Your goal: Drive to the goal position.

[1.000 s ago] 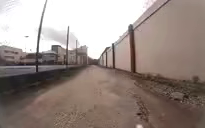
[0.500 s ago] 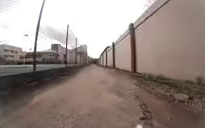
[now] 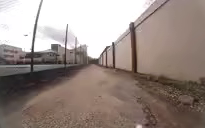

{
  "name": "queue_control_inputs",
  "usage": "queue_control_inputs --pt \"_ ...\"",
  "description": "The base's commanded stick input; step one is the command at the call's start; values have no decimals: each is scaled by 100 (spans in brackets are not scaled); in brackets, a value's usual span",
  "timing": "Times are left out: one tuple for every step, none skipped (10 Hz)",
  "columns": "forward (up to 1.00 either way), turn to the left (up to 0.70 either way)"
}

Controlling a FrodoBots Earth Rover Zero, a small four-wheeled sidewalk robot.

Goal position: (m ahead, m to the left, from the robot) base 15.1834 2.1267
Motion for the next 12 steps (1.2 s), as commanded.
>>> queue_control_inputs --pt "30 0" --pt "30 0" --pt "30 0" --pt "30 0" --pt "30 0" --pt "30 0" --pt "30 0" --pt "30 0" --pt "30 0" --pt "30 0" --pt "30 0" --pt "30 0"
